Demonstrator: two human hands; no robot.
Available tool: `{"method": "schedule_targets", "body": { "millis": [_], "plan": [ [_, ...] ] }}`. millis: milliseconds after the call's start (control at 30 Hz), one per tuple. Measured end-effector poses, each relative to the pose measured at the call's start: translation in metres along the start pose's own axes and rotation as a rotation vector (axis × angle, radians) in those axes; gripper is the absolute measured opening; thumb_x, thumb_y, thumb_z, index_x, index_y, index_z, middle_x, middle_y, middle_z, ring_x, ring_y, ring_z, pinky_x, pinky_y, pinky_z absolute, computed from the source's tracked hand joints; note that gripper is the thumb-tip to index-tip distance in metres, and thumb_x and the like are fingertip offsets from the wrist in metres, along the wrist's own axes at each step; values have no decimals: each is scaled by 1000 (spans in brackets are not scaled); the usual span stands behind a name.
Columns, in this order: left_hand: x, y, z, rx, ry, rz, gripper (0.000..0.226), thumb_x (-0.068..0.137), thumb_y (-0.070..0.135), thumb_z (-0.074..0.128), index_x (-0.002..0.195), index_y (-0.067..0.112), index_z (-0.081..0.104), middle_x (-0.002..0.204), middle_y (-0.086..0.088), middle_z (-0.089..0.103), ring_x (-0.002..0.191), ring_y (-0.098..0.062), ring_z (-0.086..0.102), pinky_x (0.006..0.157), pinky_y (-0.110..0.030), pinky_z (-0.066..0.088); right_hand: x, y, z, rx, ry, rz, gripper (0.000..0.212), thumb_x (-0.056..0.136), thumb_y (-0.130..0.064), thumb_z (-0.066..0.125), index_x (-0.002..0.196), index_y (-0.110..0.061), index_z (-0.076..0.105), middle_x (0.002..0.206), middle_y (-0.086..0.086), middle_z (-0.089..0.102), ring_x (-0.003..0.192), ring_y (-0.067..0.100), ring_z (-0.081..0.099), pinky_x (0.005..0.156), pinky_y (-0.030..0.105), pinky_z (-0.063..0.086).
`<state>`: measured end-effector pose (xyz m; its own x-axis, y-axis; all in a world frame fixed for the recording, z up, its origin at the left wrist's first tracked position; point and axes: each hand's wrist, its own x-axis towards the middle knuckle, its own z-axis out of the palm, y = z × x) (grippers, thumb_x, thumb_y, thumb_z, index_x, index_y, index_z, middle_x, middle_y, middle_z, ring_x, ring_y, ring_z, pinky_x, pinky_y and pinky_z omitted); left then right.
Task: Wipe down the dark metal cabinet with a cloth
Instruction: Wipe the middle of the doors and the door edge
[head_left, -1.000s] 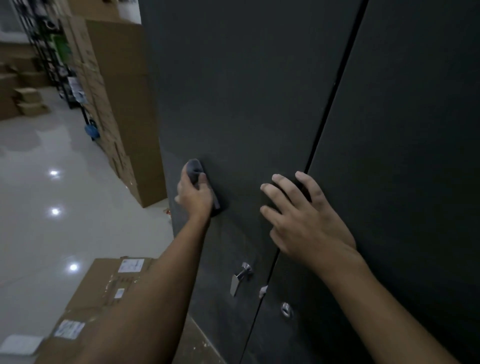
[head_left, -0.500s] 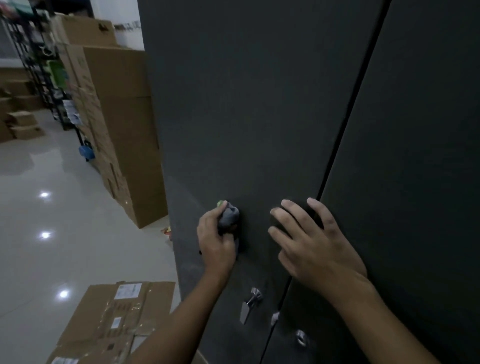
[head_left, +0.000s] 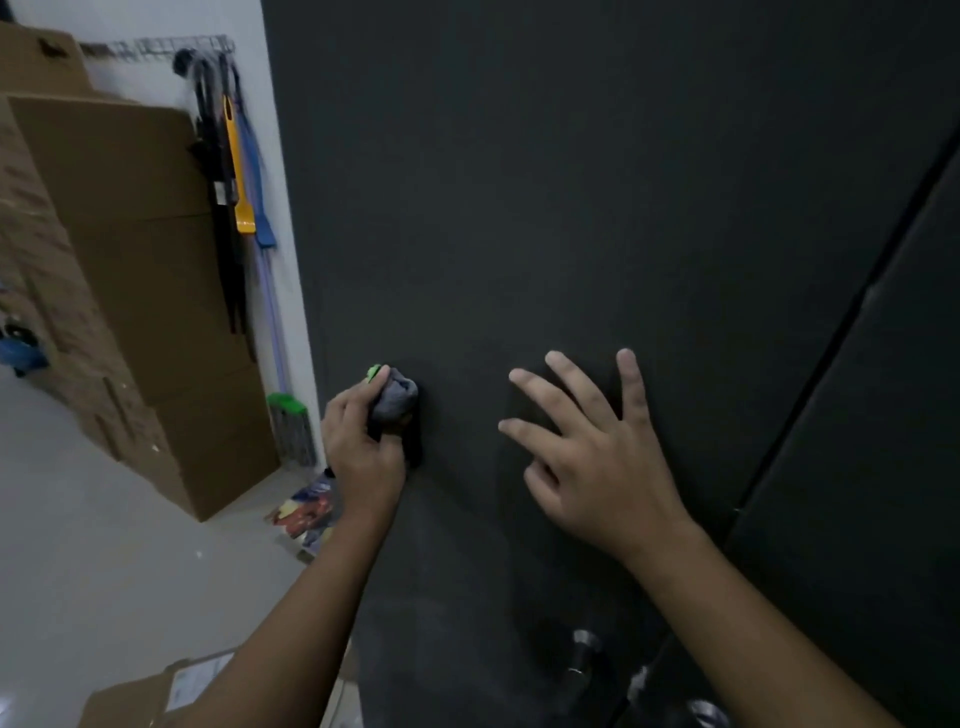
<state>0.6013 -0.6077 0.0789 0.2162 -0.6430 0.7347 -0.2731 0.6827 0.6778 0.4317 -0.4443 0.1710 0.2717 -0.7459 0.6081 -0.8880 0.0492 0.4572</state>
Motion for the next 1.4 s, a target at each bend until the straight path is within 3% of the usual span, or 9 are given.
{"method": "schedule_targets", "body": {
  "millis": [167,300,433,533,667,933,1233,1400],
  "plan": [
    [13,-40,-11,-16,-43,-53,58,81,-8,64,133,17,59,118,-10,57,112,-20,51,101,-26,40,27,-32,24,-32,11,-8,42,83,-34,59,125,-34,66,154,-1,44,150,27,25,118,66,2],
    [7,-64,-18,-17,-43,-161,56,86,1,70,138,12,54,120,-15,55,112,-7,44,99,-7,31,24,-50,49,-114,17,-17,51,85,-34,58,136,-37,58,160,-2,35,152,28,18,120,61,-1],
    [-6,-82,-26,-25,-46,-369,53,91,12,66,142,13,50,124,-14,53,115,-17,48,100,-11,31,16,-49,66,-263,72,-37,55,91,-35,50,146,-35,48,163,-2,27,153,27,19,123,55,0],
    [-13,-89,-35,36,-138,-285,54,91,11,67,142,9,49,122,-13,54,109,-2,40,94,1,25,16,-50,73,-302,120,-41,55,92,-36,46,147,-35,47,162,-2,30,152,28,20,122,55,1],
    [-3,-104,-45,46,-252,-211,54,87,7,72,137,7,51,120,-15,53,108,2,38,92,3,27,17,-52,79,-312,150,-40,55,90,-38,49,145,-34,49,160,-2,33,151,29,22,120,56,5],
    [-6,-106,-36,-14,-184,-301,54,84,2,73,134,7,51,117,-9,47,99,15,40,90,3,30,16,-53,85,-273,195,-36,55,89,-34,52,144,-33,52,158,-2,38,149,28,25,119,56,9],
    [-12,-113,-34,-43,-178,-350,56,85,6,75,134,16,51,120,-3,48,113,-11,49,95,-4,37,13,-53,88,-260,217,-28,54,90,-33,52,144,-33,52,157,-3,40,149,27,28,118,54,11],
    [-13,-108,-32,-20,-161,-357,56,86,9,74,136,16,51,120,-6,48,112,-13,49,92,0,34,11,-52,88,-248,237,-32,53,89,-31,54,142,-33,54,155,-4,42,148,25,31,118,52,13]
  ]
}}
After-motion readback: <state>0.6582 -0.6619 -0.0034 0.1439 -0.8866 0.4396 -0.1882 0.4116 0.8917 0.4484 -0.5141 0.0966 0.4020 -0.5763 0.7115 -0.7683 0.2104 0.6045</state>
